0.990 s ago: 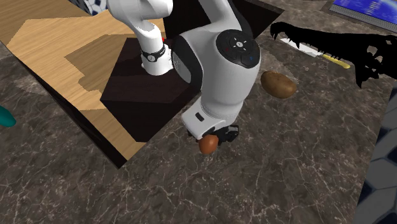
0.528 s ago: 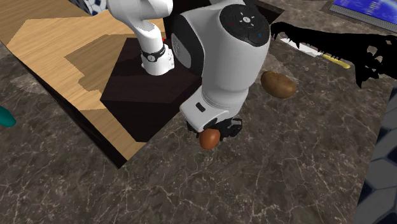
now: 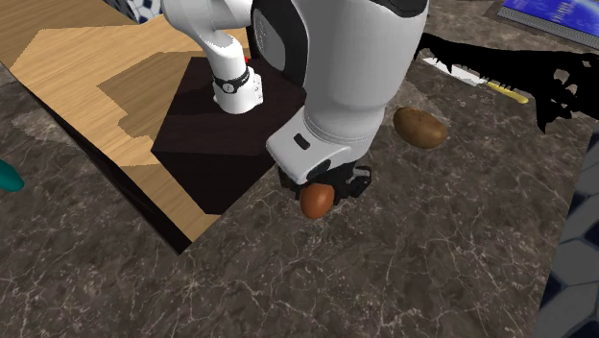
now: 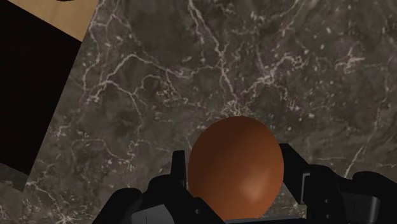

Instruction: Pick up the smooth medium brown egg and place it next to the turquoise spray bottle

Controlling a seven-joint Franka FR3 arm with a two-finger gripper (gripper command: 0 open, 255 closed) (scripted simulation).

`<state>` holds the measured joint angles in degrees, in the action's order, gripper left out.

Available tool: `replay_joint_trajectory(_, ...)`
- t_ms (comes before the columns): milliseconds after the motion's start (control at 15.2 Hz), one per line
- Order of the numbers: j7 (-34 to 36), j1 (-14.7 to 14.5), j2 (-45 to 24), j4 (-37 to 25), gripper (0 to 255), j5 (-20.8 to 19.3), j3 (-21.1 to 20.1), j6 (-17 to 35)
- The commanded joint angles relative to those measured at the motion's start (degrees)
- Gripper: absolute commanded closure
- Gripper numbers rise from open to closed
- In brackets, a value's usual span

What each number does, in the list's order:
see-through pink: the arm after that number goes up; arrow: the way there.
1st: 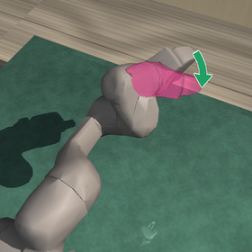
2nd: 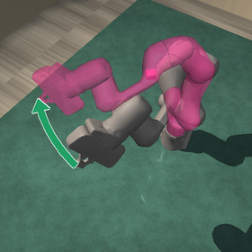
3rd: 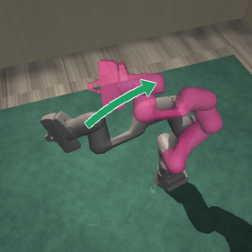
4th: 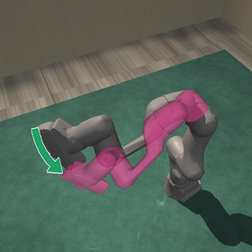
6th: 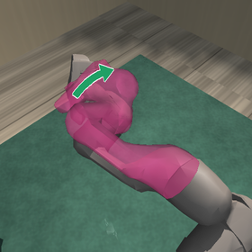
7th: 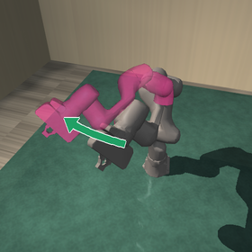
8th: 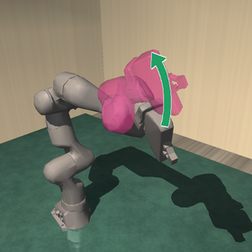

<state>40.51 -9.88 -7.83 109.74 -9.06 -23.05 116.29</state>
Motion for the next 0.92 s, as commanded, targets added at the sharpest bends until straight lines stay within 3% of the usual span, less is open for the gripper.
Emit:
replay_joint_trajectory(0, -0.2, 0.0, 0.6, -0.8, 255, 0.3, -0.1, -1.4)
replay_joint_trajectory(858, -1.7, 0.0, 2.6, -8.5, 255, 1.7, -0.3, -10.8)
